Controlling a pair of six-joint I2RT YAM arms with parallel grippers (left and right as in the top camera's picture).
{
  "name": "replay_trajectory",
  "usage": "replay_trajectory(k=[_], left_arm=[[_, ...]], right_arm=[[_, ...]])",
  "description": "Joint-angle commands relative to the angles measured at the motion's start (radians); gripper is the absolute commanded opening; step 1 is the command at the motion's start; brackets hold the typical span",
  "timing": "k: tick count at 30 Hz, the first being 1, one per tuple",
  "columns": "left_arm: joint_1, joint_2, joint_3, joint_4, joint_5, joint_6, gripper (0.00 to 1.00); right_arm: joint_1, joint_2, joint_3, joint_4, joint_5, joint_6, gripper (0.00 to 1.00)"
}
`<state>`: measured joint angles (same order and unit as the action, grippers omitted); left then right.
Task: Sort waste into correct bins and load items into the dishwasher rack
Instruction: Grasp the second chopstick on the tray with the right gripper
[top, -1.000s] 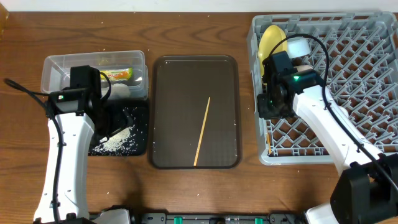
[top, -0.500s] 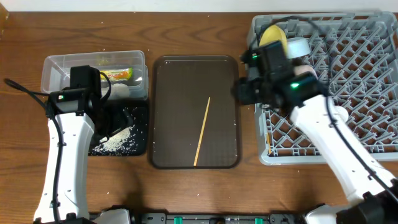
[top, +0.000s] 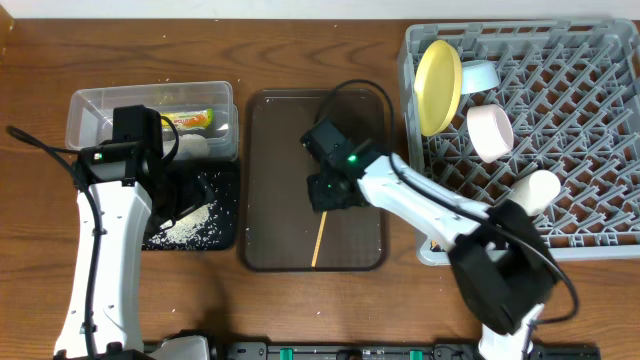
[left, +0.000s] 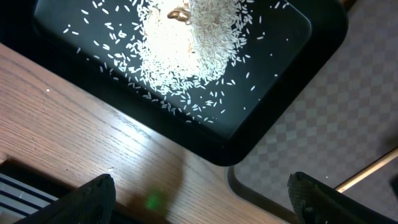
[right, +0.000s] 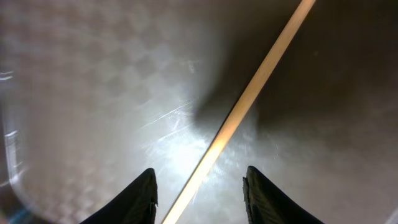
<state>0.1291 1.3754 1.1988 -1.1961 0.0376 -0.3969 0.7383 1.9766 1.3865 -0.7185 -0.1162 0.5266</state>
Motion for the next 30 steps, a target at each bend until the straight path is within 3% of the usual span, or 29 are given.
replay_trajectory(k=[1,13,19,30], left_arm=[[0.003,-0.003,-0.004,-0.001,-0.016,-0.008,0.91],[0.003,-0.003,-0.004,0.000,-0.016,-0.008,0.91],[0.003,-0.003,-0.004,-0.001,-0.016,-0.008,0.91],[0.003,-0.003,-0.004,-0.003,-0.016,-0.008,0.91]], right_arm=[[0.020,0.052,0.006,0.009,0.054,0.084,0.41],[0.022,0.107,0.006,-0.075,0.136,0.098,0.33],[-0.001,0.107,0.006,-0.114,0.142,0.098,0.18],[-0.051,0.095,0.007,-0.119,0.108,0.089,0.02]])
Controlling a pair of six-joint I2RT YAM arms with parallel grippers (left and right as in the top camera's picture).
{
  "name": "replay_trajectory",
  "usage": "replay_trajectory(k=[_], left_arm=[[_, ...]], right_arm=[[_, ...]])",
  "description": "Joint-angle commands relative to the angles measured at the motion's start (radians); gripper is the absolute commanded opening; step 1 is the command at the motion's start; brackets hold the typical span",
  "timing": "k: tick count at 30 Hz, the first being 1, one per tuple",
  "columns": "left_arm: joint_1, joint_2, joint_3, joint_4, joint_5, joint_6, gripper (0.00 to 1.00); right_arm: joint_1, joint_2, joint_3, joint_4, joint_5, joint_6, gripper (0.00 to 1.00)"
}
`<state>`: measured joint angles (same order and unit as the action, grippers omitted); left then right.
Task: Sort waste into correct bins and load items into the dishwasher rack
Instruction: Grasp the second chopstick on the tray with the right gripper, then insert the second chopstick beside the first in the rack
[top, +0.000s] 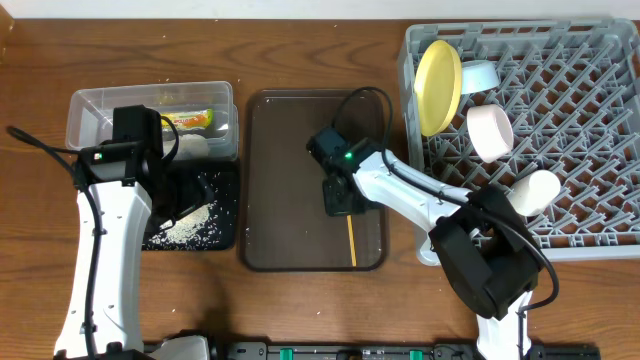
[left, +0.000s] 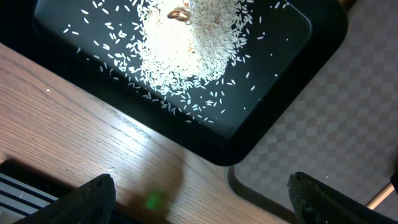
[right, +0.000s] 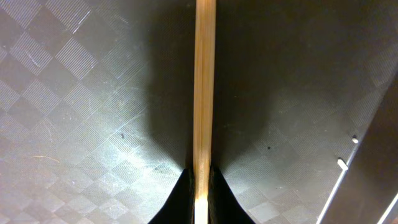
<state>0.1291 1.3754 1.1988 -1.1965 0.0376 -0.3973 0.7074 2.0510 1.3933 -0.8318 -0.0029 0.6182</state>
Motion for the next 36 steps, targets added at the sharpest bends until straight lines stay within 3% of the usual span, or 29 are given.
replay_trajectory(k=[1,9,19,25,36], left_arm=[[0.003,-0.003,-0.004,-0.003,-0.016,-0.008,0.91],[0.003,-0.003,-0.004,-0.002,-0.016,-0.008,0.91],[0.003,-0.003,-0.004,-0.003,-0.016,-0.008,0.91],[0.003,-0.003,-0.004,-0.003,-0.016,-0.008,0.91],[0.003,-0.003,-0.004,-0.003,-0.016,-0.008,0.91]], right_arm=[[-0.026,0.015,0.001,-0.007,-0.010,-0.006,0.01],[-0.089,-0.144,0.032,-0.074,-0.010,-0.103,0.01],[-0.284,-0.438,0.042,-0.201,0.000,-0.340,0.01],[-0.411,-0.442,0.020,-0.296,0.058,-0.359,0.01],[-0.438,-0.415,-0.110,-0.207,0.036,-0.393,0.05]])
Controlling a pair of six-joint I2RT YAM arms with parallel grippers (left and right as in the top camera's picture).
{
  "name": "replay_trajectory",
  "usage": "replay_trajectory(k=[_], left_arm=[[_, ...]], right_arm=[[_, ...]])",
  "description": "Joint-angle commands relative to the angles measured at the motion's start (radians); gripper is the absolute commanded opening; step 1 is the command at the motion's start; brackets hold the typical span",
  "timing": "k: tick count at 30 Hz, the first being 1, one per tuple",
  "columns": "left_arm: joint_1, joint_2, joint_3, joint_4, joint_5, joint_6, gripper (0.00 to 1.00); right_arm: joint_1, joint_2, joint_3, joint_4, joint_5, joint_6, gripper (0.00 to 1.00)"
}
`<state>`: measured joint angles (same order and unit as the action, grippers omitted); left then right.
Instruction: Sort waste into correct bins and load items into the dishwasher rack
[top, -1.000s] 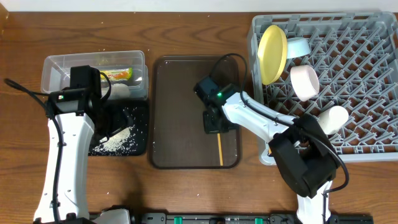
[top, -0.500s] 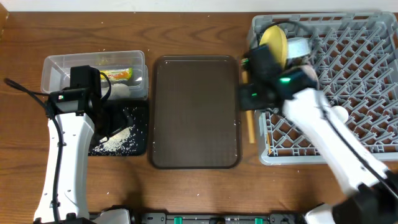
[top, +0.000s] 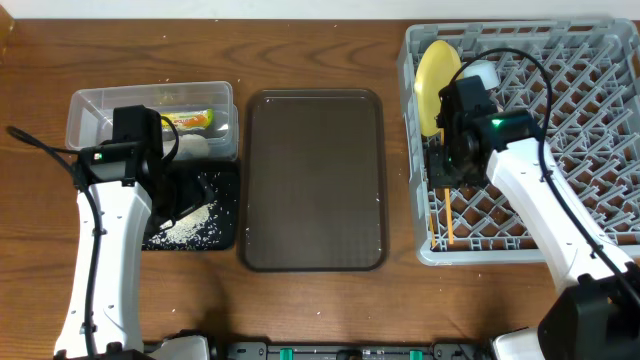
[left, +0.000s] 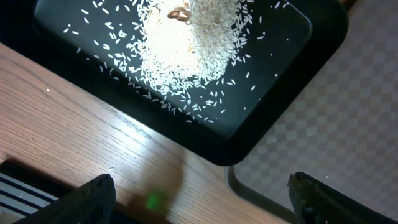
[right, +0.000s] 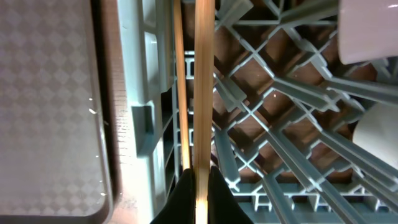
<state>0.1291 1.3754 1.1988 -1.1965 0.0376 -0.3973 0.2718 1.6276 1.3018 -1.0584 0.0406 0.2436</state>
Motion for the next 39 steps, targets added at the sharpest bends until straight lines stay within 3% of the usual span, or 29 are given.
replay_trajectory(k=[1,4,7,14,21,25,28,31,33,39], left_arm=[[0.003,-0.003,-0.004,-0.003,-0.016,-0.008,0.91],[0.003,-0.003,-0.004,-0.003,-0.016,-0.008,0.91],[0.003,-0.003,-0.004,-0.003,-0.016,-0.008,0.91],[0.003,-0.003,-0.004,-0.008,-0.013,-0.006,0.91],[-0.015,-0.003,-0.004,0.034,0.139,0.137,0.91],[-0.083,-0.003,-0.004,0.080,0.139,0.197,0.92],[-0.156,-0.003,-0.004,0.103,0.138,0.233,0.92],[-0.218,-0.002,-0.004,0.082,0.137,0.276,0.97],[-0.240,-0.002,-0.004,0.031,0.134,0.293,0.97],[-0.236,-0.020,-0.004,-0.074,0.134,0.297,0.98]], right_arm=[[-0.002,0.008,-0.028,0.043,-0.022,-0.032,0.07],[-0.002,0.008,-0.038,0.070,-0.034,-0.043,0.08],[-0.002,0.008,-0.038,0.076,-0.034,-0.042,0.25],[-0.003,-0.002,-0.038,0.072,-0.034,-0.021,0.30],[-0.012,-0.106,-0.038,0.093,-0.104,0.049,0.35],[-0.034,-0.172,-0.038,0.152,-0.179,0.011,0.58],[-0.061,-0.186,-0.038,0.181,-0.280,-0.116,0.68],[-0.084,-0.185,-0.038,0.142,-0.284,-0.137,0.81],[-0.103,-0.190,-0.038,0.091,-0.285,-0.135,0.99],[-0.129,-0.245,-0.038,0.017,-0.239,-0.085,0.99]])
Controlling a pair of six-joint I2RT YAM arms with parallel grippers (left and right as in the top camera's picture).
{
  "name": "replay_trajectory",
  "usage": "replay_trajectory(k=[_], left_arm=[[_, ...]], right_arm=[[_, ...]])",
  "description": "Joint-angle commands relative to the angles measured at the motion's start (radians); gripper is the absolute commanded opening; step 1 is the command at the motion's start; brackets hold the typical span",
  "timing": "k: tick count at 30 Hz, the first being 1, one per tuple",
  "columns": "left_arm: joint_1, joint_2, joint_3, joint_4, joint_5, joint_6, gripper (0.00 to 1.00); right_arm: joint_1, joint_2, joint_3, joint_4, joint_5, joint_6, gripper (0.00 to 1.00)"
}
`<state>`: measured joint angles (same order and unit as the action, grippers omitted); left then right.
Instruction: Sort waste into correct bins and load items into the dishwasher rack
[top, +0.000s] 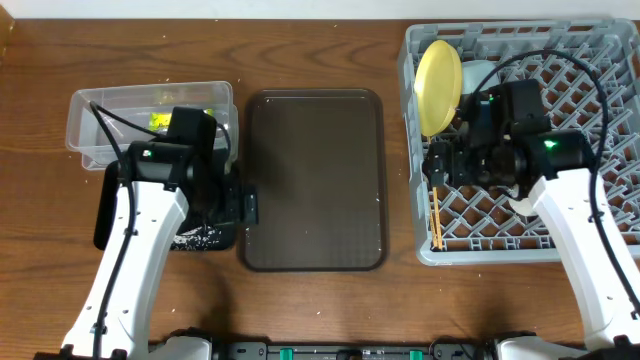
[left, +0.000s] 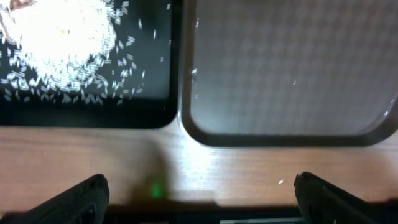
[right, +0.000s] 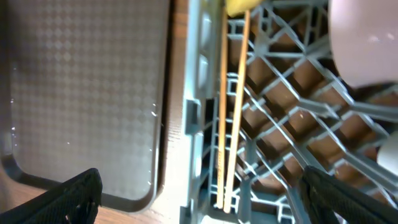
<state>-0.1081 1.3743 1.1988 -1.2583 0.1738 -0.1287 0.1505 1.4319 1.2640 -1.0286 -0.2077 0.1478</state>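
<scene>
Two wooden chopsticks lie side by side in the left edge of the grey dishwasher rack, also seen in the right wrist view. My right gripper hangs open above them with nothing between its fingers; overhead it is at the rack's left side. The brown tray is bare. My left gripper is open over the wood just in front of where the brown tray meets the black tray of rice.
A yellow plate stands in the rack's far left corner. A pale pink bowl sits in the rack to the right of the chopsticks. A clear bin holding a wrapper stands behind the black tray.
My right gripper has opened and let go of the chopstick, which now lies beside the other one in the rack. My left arm has moved right, from over the rice to the trays' shared edge.
My right gripper stood open over a chopstick on the brown tray, then was shut on it there. Then it held it in the rack's left edge, beside another chopstick, and has now released it. The left arm stayed still until this moment.
</scene>
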Motion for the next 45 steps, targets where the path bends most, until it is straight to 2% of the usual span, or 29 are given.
replay_trajectory(k=[1,7,13,18,21,26,45], left_arm=[[0.001,-0.037,-0.004,-0.016,-0.002,0.032,0.98],[0.000,-0.218,-0.051,0.056,-0.005,0.032,0.98],[0.000,-0.626,-0.241,0.246,-0.010,0.042,0.98],[0.000,-0.903,-0.344,0.278,-0.009,0.042,0.98],[0.000,-1.000,-0.346,0.275,-0.009,0.042,0.98],[0.000,-1.073,-0.346,0.272,-0.009,0.043,0.99],[0.000,-1.076,-0.346,0.273,-0.009,0.042,0.99]], right_arm=[[-0.005,-0.075,-0.002,-0.029,0.022,0.013,0.99],[0.000,-0.260,-0.080,-0.002,0.063,0.013,0.99],[0.034,-0.581,-0.301,0.144,0.115,0.020,0.99],[0.036,-0.851,-0.445,0.173,0.148,0.020,0.99],[0.036,-0.950,-0.479,0.162,0.148,0.020,0.99],[0.036,-1.021,-0.481,0.081,0.147,0.020,0.99],[0.036,-1.020,-0.481,-0.127,0.148,0.020,0.99]])
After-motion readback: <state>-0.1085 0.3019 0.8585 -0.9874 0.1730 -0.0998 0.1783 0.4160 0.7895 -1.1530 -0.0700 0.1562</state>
